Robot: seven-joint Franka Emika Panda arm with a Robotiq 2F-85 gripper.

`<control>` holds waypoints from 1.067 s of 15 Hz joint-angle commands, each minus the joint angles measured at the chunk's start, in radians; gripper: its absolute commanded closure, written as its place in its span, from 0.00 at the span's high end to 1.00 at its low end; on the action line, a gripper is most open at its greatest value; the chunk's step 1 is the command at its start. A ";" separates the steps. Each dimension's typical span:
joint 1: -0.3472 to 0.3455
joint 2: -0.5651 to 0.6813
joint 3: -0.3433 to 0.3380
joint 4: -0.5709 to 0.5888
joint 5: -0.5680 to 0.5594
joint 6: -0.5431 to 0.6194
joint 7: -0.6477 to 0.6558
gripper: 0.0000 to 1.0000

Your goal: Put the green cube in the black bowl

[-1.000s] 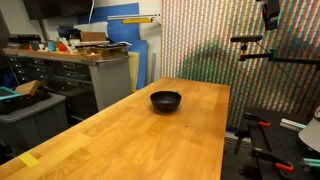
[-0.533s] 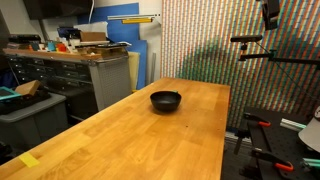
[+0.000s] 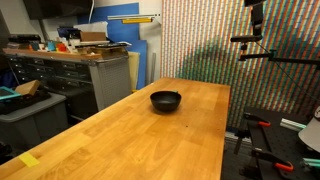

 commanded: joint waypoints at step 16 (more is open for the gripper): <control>0.034 0.593 0.021 0.242 0.238 0.462 0.079 1.00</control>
